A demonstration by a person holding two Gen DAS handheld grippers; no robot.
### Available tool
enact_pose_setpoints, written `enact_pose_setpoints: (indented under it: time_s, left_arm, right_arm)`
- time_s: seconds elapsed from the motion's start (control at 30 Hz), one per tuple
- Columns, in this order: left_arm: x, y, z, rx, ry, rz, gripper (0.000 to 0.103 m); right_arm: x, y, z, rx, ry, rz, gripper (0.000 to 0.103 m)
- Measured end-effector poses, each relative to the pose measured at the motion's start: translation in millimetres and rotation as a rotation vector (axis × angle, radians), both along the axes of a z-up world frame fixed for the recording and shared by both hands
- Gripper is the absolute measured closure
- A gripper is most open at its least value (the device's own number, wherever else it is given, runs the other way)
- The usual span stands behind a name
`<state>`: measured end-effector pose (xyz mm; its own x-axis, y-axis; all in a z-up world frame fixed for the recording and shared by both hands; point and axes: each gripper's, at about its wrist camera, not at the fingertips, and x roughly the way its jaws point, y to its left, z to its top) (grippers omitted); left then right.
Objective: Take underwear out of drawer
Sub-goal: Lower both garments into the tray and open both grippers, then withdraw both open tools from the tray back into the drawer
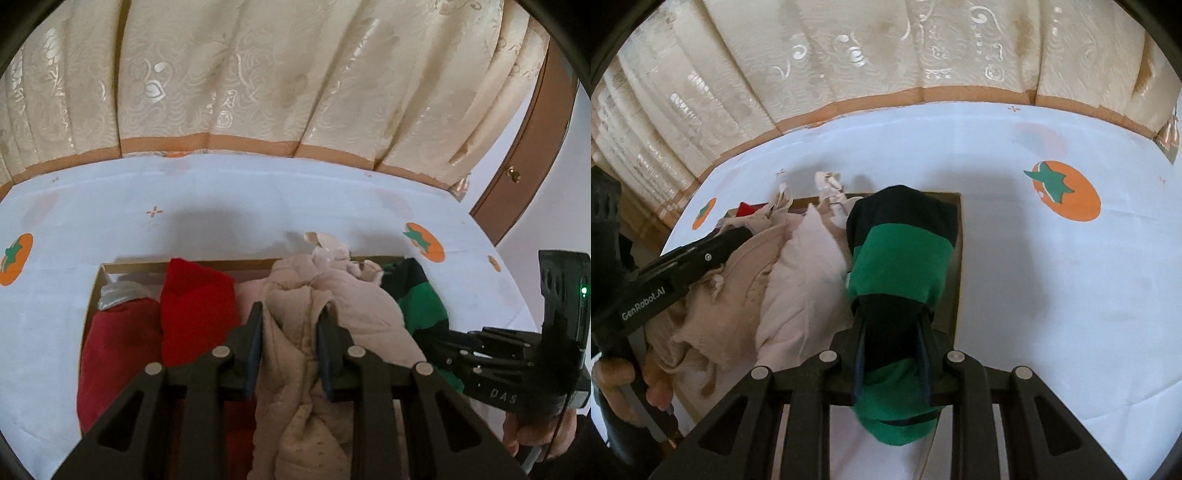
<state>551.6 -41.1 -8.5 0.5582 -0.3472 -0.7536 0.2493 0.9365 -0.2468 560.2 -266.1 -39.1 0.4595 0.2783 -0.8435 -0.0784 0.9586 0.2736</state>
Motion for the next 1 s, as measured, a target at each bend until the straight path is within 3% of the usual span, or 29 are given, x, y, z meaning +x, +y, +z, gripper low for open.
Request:
enact_pose_setpoints:
  time_s: [0.17,0.3,0.43,0.57,0.67,0.77,1.0]
  left_arm:
    - [7.9,-15.9,-12.4,0.111,-0.025,0.023,0.073]
    - [12.6,-15.4,-10.8,0.112,-0.017,0.034,0.067]
    - [4.8,-11.1,7.4,0.108,-0.028,0.040,0.042]
    - [-13.3,-6.1,37.0,0.134,-0.127,0.045,0.019]
    - [-33.3,-1.1,57.7,0.133,-0.167,0.050,0.008]
    - [-54.2,1.2,68.8,0.145,-0.177,0.037,0.005]
    - [-116.9,17.6,75.5,0.124,-0.141,-0.017,0.003]
  right_arm:
    - [5.5,-3.7,-8.9,0.034,-0.001,-0.026,0.078]
    - [4.0,-5.4,-8.5,0.049,-0.008,-0.034,0.076]
    - [-2.5,-14.6,-4.1,0.130,-0.024,-0.074,0.072]
    - [-23.5,-19.0,24.9,0.168,-0.146,-0.082,0.071]
    - [-41.4,-16.3,50.0,0.192,-0.219,-0.072,0.065]
    - [-61.8,-7.8,68.5,0.185,-0.252,-0.047,0.048]
    - [-125.3,3.2,87.2,0.200,-0.233,0.015,0.048]
